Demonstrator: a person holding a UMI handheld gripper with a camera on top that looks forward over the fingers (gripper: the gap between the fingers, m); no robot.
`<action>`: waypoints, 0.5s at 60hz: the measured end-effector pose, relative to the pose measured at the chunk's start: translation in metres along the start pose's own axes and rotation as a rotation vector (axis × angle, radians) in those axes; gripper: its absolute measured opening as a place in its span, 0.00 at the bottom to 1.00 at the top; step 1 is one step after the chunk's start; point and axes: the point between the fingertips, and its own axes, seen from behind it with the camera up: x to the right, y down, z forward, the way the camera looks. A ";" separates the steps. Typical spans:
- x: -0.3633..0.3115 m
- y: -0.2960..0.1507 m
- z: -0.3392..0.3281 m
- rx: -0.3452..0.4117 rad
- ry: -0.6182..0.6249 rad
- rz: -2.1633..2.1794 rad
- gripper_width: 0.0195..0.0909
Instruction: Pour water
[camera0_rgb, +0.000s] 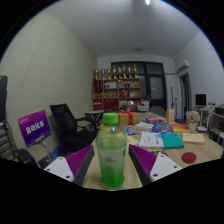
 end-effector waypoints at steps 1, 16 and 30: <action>0.000 0.001 0.005 0.000 0.005 -0.002 0.87; 0.009 0.000 0.054 0.023 0.075 -0.047 0.48; 0.001 -0.003 0.057 0.063 0.015 -0.144 0.38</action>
